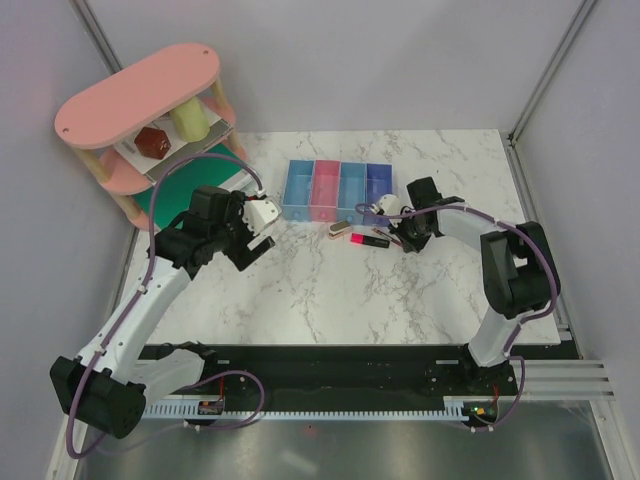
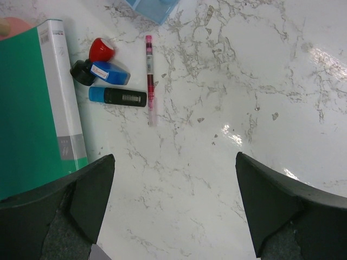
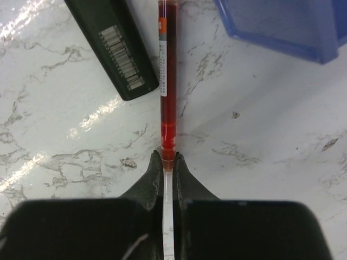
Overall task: Sort the stationery into containers
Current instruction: Pick up the pen from the center of the board, then place the pen in the storage box.
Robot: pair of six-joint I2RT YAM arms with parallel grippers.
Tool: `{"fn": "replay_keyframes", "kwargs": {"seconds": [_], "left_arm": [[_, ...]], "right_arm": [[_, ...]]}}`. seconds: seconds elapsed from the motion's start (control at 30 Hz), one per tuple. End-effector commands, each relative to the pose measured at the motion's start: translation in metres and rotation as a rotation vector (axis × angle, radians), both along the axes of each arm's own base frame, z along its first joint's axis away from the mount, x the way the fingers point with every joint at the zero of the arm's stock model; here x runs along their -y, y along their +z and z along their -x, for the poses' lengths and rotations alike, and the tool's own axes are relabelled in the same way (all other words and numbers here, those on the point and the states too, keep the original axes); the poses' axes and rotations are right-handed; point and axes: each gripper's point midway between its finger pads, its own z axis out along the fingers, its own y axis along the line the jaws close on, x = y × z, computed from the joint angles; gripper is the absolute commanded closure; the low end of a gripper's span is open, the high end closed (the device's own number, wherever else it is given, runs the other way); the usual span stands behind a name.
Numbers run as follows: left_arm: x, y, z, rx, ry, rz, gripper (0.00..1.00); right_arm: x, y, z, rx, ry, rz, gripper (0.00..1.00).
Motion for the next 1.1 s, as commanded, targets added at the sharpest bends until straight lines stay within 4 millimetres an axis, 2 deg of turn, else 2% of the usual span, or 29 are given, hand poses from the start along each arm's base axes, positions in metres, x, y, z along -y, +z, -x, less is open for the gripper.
{"fn": "replay_keyframes", "kwargs": {"seconds": [0.0,0.1,0.17,0.33,0.37,0.43,0.47,0.53,0.57,0.63,0.67,0.73,0.77,0.83,0.87,0.9,0.97,1.0,1.07], "left_arm": [[0.003,0.019,-0.006,0.048,-0.028,-0.003,0.01],[0.003,0.022,-0.006,0.055,-0.029,0.001,0.01],[0.003,0.026,-0.007,0.063,-0.027,0.001,0.01],[0.004,0.029,-0.006,0.064,-0.033,0.004,0.01],[0.004,0.030,-0.006,0.064,-0.033,0.006,0.01],[0.005,0.028,-0.005,0.049,-0.034,0.008,0.01],[0.005,0.030,-0.006,0.050,-0.035,0.008,0.01],[0.004,0.028,-0.004,0.040,-0.035,0.006,0.01],[0.005,0.030,-0.003,0.042,-0.038,0.008,0.01],[0.006,0.029,0.000,0.035,-0.051,0.007,0.01],[0.006,0.029,0.001,0.034,-0.054,0.008,0.01],[0.006,0.030,0.006,0.027,-0.071,0.009,0.01],[0.006,0.029,0.008,0.025,-0.081,0.008,0.01],[0.007,0.031,0.013,0.029,-0.107,0.007,0.00],[0.006,0.028,0.018,0.018,-0.118,0.003,0.00],[0.009,0.031,0.021,0.024,-0.141,0.011,0.00],[0.010,0.030,0.027,0.016,-0.168,0.013,0.00],[0.012,0.030,0.029,0.016,-0.187,0.018,0.00],[0.014,0.032,0.031,0.013,-0.200,0.022,0.00]], "right_arm": [[0.016,-0.018,0.045,-0.103,-0.044,0.058,1.00],[0.014,-0.004,0.060,-0.114,-0.085,0.023,1.00],[0.010,0.015,0.067,-0.113,-0.119,-0.022,1.00],[-0.014,0.077,0.064,-0.041,-0.168,-0.195,1.00],[-0.019,0.093,0.056,-0.007,-0.172,-0.228,1.00],[-0.030,0.114,0.048,0.015,-0.200,-0.295,1.00],[-0.035,0.130,0.036,0.055,-0.211,-0.332,1.00],[-0.044,0.139,0.023,0.055,-0.267,-0.390,1.00],[-0.050,0.152,0.006,0.106,-0.281,-0.431,1.00],[-0.058,0.153,-0.011,0.105,-0.356,-0.488,1.00],[-0.062,0.162,-0.029,0.162,-0.372,-0.529,1.00],[-0.068,0.158,-0.047,0.176,-0.418,-0.564,1.00],[-0.071,0.167,-0.062,0.218,-0.454,-0.610,1.00],[-0.073,0.160,-0.080,0.235,-0.490,-0.628,1.00],[-0.077,0.167,-0.092,0.270,-0.509,-0.666,1.00],[-0.077,0.159,-0.101,0.266,-0.522,-0.665,1.00],[-0.081,0.163,-0.116,0.300,-0.529,-0.697,1.00],[-0.082,0.153,-0.124,0.290,-0.549,-0.698,1.00],[-0.084,0.152,-0.135,0.302,-0.557,-0.710,1.00]]}}
